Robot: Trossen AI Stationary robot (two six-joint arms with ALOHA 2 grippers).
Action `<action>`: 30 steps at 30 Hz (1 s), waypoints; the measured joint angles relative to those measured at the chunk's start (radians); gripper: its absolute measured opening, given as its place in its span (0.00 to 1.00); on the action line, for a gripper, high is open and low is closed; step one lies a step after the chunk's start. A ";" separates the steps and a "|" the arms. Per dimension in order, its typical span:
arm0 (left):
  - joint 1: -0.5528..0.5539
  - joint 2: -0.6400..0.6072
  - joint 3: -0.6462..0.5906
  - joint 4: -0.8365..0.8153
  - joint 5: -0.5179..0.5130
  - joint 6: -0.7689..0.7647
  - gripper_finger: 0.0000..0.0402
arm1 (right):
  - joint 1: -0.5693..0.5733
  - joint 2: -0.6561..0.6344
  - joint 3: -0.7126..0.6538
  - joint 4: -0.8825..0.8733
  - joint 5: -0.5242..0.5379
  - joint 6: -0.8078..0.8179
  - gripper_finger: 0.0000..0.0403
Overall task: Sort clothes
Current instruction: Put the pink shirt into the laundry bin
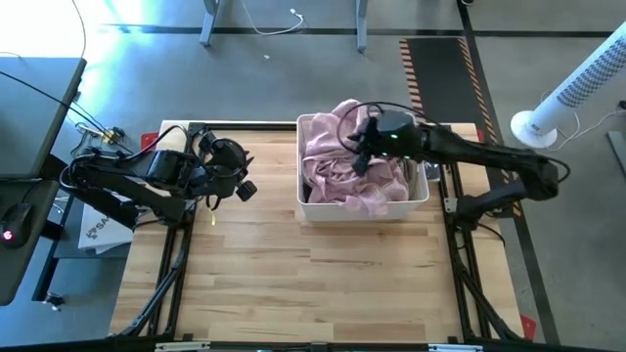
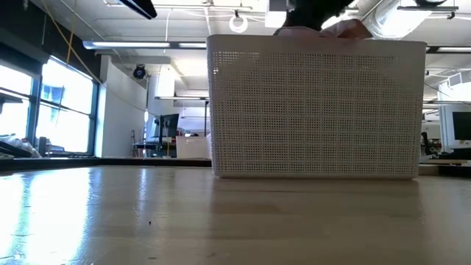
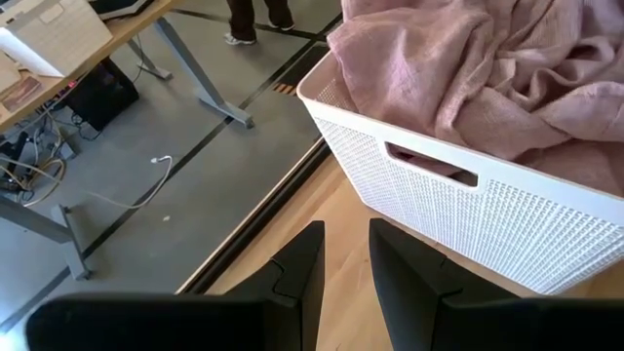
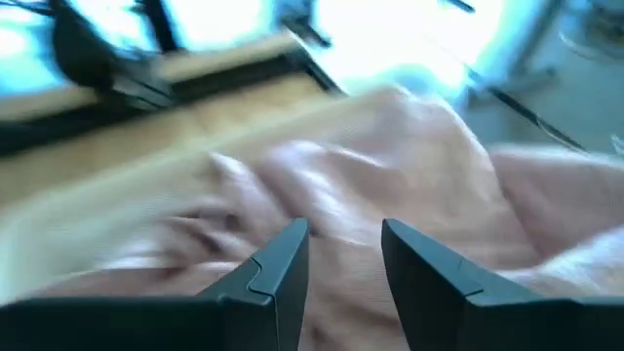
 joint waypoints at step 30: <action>-0.032 -0.111 -0.130 0.103 -0.068 -0.022 0.20 | 0.041 -0.175 0.001 -0.360 0.031 0.013 0.32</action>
